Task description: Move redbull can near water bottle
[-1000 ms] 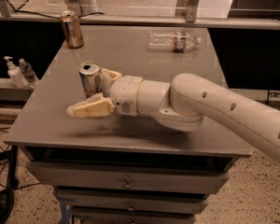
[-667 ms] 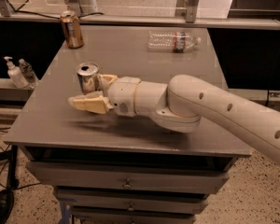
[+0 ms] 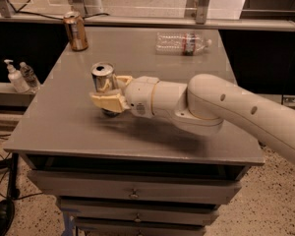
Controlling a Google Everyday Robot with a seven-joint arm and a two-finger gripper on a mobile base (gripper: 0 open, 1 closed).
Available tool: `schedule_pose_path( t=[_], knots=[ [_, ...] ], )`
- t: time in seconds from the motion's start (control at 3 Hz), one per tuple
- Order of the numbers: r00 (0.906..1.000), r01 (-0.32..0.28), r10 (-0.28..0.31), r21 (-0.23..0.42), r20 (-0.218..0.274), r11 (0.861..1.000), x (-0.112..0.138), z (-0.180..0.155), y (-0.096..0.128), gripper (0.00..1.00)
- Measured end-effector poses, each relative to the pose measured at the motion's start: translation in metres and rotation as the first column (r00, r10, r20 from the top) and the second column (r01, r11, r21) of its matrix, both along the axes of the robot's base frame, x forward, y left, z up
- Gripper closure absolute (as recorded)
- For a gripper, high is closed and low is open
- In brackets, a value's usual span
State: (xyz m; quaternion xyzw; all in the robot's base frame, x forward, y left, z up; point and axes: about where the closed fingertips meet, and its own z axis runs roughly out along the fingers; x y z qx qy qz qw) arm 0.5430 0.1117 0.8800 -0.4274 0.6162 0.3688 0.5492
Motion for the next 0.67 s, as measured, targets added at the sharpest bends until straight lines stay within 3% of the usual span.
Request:
schedule_pose_path(
  t=[0.33,0.67],
  knots=[
    [0.9984,0.049,-0.048,-0.053,0.029,0.997,0.018,0.014,-0.034,1.00],
    [0.9880,0.152,-0.148,-0.106,0.043,0.983,0.039,0.028,-0.108,1.00]
  ],
)
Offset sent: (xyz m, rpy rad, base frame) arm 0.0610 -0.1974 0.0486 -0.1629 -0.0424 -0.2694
